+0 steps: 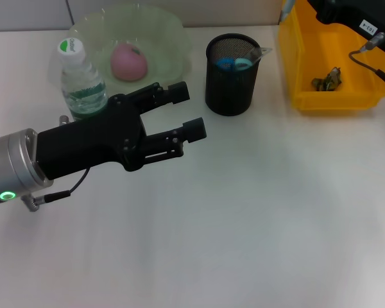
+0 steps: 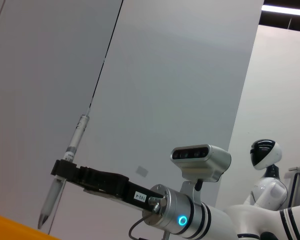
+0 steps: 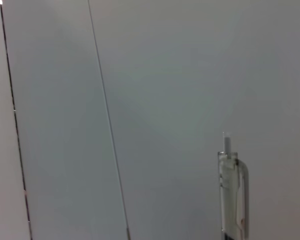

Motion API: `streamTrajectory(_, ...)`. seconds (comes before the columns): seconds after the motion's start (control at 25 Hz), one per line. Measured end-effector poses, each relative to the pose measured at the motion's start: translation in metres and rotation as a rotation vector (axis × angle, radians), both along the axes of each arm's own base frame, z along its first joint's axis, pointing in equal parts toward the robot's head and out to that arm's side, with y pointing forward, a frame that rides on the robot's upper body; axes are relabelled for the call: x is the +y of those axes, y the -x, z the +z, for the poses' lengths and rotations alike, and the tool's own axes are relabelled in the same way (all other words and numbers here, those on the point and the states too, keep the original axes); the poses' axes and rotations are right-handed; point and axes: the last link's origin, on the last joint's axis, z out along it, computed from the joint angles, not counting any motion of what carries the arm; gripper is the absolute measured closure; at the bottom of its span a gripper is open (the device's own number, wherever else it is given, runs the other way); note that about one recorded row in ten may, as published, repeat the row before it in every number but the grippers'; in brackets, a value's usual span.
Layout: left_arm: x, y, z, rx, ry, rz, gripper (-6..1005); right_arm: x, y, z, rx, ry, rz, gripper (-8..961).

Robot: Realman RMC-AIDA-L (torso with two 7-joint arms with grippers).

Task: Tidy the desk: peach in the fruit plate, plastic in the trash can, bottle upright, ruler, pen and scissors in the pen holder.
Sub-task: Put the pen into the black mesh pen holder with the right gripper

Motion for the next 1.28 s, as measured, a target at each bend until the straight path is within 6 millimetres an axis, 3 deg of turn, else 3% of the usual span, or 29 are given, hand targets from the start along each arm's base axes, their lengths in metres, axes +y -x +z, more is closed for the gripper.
streamTrajectory(0.36, 0.001, 0.000, -0.003, 0.000, 0.005, 0.011, 206, 0.010, 0.002, -0.009, -0.034, 0.005, -0.038, 813)
streamTrajectory(0.72, 0.001, 0.003, -0.003, 0.004, 0.004, 0.018, 205, 0.013, 0.006, -0.033, -0.131, 0.000, -0.005, 811)
streamTrajectory(1.28, 0.005, 0.002, -0.006, 0.022, 0.004, 0.029, 206, 0.013, 0.002, -0.042, -0.192, 0.022, -0.014, 810)
